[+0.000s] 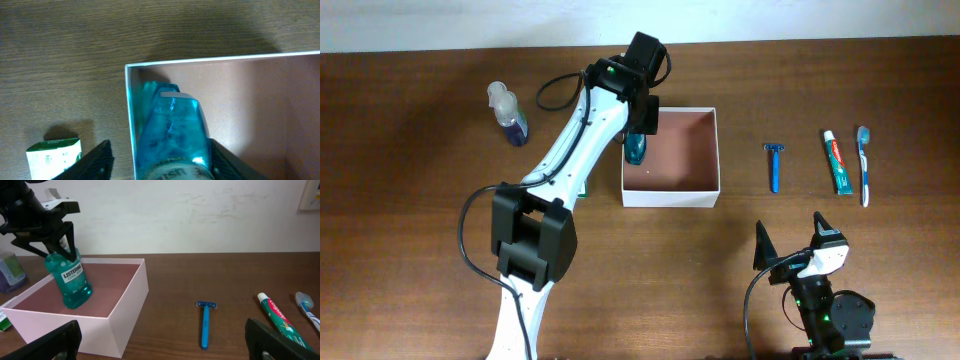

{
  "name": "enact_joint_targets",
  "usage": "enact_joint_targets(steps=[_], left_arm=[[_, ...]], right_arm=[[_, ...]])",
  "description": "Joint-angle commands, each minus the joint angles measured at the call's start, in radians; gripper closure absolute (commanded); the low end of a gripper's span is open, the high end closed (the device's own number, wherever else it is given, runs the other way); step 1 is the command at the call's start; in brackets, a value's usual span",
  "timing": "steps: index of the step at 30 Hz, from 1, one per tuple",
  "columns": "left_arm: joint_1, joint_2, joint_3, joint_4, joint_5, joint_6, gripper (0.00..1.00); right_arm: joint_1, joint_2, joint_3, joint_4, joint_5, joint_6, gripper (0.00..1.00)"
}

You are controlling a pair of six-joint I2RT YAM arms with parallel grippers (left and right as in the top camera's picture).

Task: Pack container
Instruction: 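Lower the bottle into the box's left corner and release, then move the left gripper back to the white soap pump bottle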

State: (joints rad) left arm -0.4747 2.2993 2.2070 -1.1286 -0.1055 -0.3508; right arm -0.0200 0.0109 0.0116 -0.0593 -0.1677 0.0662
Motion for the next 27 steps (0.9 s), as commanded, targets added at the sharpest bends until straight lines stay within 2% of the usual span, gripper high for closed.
enact_joint_targets(steps=[1,3,6,9,10,11,18,22,27], left_arm=[[0.011,-0.008,0.02,0.0,-0.034,-0.003,0.39],[0.014,-0.008,0.02,0.0,-0.034,-0.003,0.37],[0.015,-0.008,0.02,0.003,-0.035,-0.003,0.21],[0.015,-0.008,0.02,0.016,-0.044,0.0,0.18],[0.016,-0.009,0.021,0.027,-0.061,0.0,0.04],[0.019,-0.009,0.023,0.034,-0.061,0.001,0.01],[0.031,-0.013,0.119,0.025,-0.056,0.069,0.01],[0.031,-0.022,0.278,-0.031,-0.057,0.116,0.01],[0.066,-0.047,0.567,-0.178,-0.072,0.121,0.01]], right_arm=[[-0.008,-0.007,-0.006,-0.004,-0.013,-0.006,0.01],[-0.008,-0.007,-0.006,-0.004,-0.013,-0.006,0.01],[-0.008,-0.007,-0.006,-0.003,-0.013,-0.006,0.01],[-0.008,-0.007,-0.006,-0.003,-0.013,-0.006,0.01],[-0.008,-0.007,-0.006,-0.004,-0.013,-0.006,0.01],[-0.008,-0.007,-0.006,-0.003,-0.013,-0.006,0.01],[-0.008,-0.007,-0.006,-0.004,-0.013,-0.006,0.01],[-0.008,-0.007,-0.006,-0.004,-0.013,-0.006,0.02],[-0.008,-0.007,-0.006,-0.003,-0.013,-0.006,0.01]])
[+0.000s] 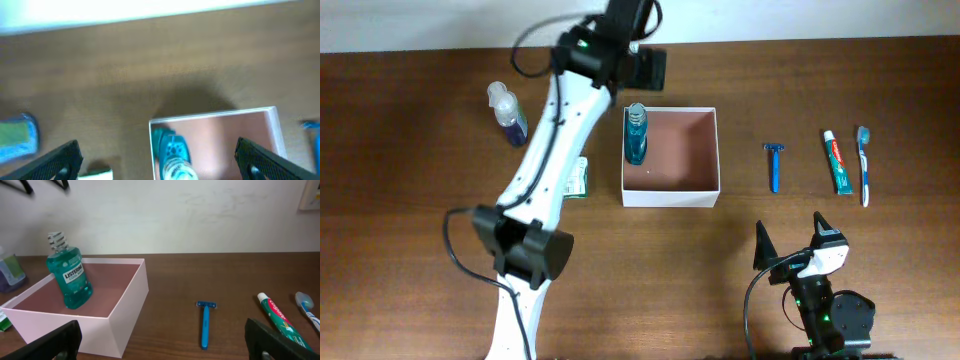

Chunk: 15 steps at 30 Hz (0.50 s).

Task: Pack container
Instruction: 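Move the left gripper back to the white soap pump bottle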

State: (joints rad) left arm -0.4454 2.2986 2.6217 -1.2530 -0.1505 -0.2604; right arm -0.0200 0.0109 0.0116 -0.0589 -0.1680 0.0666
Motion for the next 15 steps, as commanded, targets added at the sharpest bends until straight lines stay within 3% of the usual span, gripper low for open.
enact_joint_targets(steps=[1,7,12,15], left_arm=[[0.049,-0.051,0.192,-0.079,-0.031,0.031,0.01],[0.197,-0.079,0.345,-0.286,-0.031,0.032,0.01],[0.345,-0.06,0.317,-0.32,-0.026,0.134,0.01],[0.417,-0.031,0.291,-0.319,0.05,0.173,0.01]], right_arm=[[-0.008,-0.007,-0.006,-0.004,-0.012,-0.007,0.01],[-0.008,-0.007,-0.006,-0.004,-0.012,-0.007,0.01],[-0.008,-0.007,-0.006,-0.004,-0.012,-0.007,0.02],[-0.008,-0.007,-0.006,-0.004,-0.012,-0.007,0.01]])
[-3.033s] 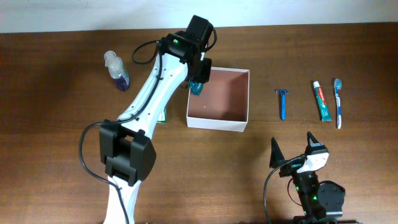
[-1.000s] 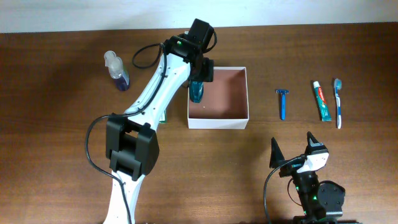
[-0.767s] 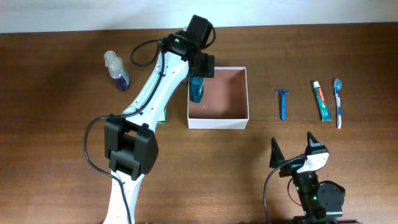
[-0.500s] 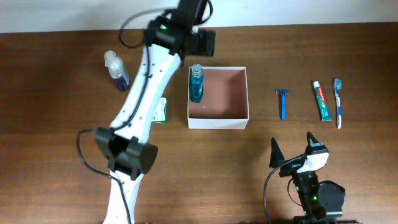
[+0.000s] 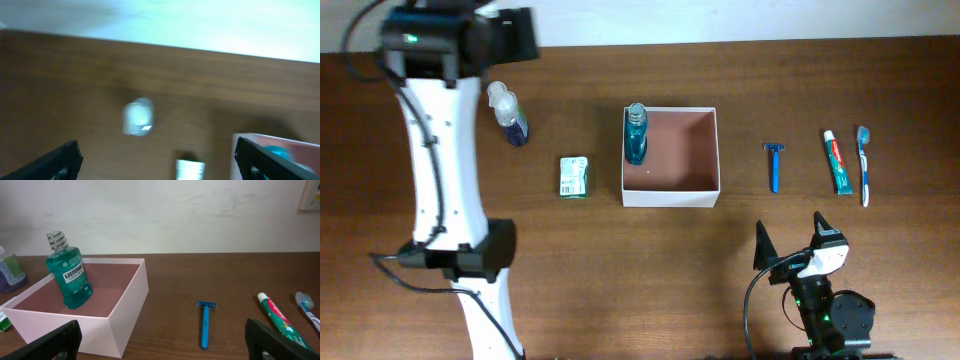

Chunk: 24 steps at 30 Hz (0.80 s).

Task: Pack container
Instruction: 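Move the left gripper back to the white soap pump bottle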

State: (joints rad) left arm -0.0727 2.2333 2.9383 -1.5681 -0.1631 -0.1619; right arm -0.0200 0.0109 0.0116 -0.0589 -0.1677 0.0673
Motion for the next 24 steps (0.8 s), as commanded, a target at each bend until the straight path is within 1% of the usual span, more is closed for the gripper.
enact_joint_targets(steps=[1,2,8,13,24], left_arm=[[0.057,0.045,-0.032,0.0,0.093,0.092,0.01],[0.076,0.059,-0.045,0.007,0.124,0.121,0.01],[0.126,0.132,-0.065,0.011,0.122,0.164,0.01],[0.132,0.211,-0.064,0.022,0.122,0.259,0.01],[0.132,0.36,-0.064,0.056,0.122,0.261,0.01]], right_arm=[[-0.008,-0.007,-0.006,-0.004,-0.013,-0.008,0.01],[-0.008,-0.007,-0.006,-0.004,-0.013,-0.008,0.01],[-0.008,-0.007,-0.006,-0.004,-0.013,-0.008,0.01],[-0.008,-0.007,-0.006,-0.004,-0.013,-0.008,0.01],[-0.008,-0.007,-0.006,-0.004,-0.013,-0.008,0.02]])
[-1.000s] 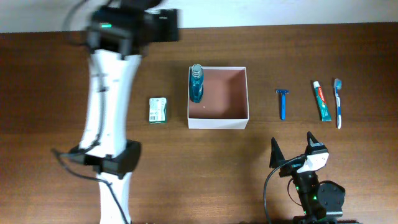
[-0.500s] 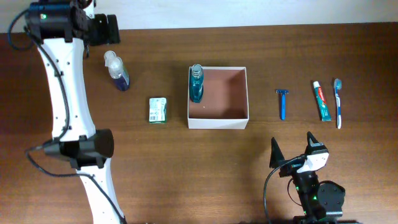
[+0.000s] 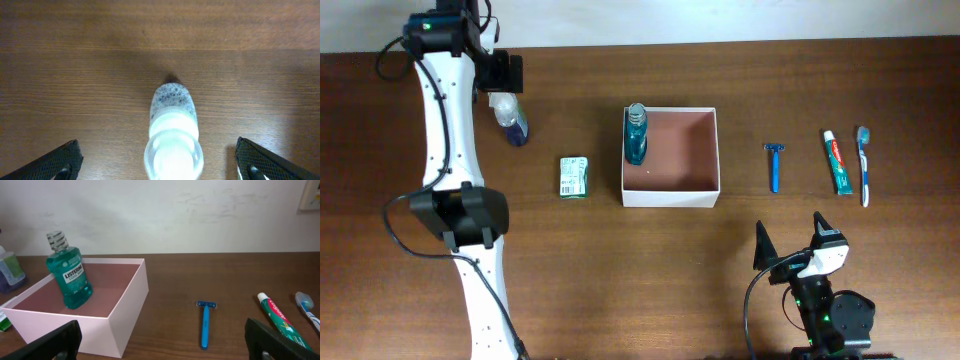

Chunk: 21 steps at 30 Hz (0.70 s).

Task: Pack container
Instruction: 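Move the left gripper back to the white soap pump bottle, then grasp the soap pump bottle top with the left gripper and lift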

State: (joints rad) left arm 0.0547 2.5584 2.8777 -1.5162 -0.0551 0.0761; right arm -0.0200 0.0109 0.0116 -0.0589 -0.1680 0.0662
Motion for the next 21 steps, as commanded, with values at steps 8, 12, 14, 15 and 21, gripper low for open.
enact_joint_targets(steps=[8,12,14,15,21], left_arm=[[0.005,0.091,-0.004,0.0,0.014,0.024,0.02],[0.005,0.104,-0.004,-0.003,0.014,0.023,0.02],[0.005,0.105,-0.004,-0.003,0.015,0.023,0.02],[0.005,0.105,-0.004,-0.003,0.015,0.023,0.03],[0.005,0.109,-0.004,-0.01,0.014,0.023,0.08]], right_arm=[[-0.008,-0.007,-0.006,-0.004,-0.012,-0.006,0.01],[-0.008,-0.007,-0.006,-0.004,-0.013,-0.006,0.01],[-0.008,-0.007,-0.006,-0.004,-0.012,-0.006,0.02],[-0.008,-0.007,-0.006,-0.004,-0.012,-0.006,0.01],[-0.008,-0.007,-0.006,-0.004,-0.012,-0.006,0.01]])
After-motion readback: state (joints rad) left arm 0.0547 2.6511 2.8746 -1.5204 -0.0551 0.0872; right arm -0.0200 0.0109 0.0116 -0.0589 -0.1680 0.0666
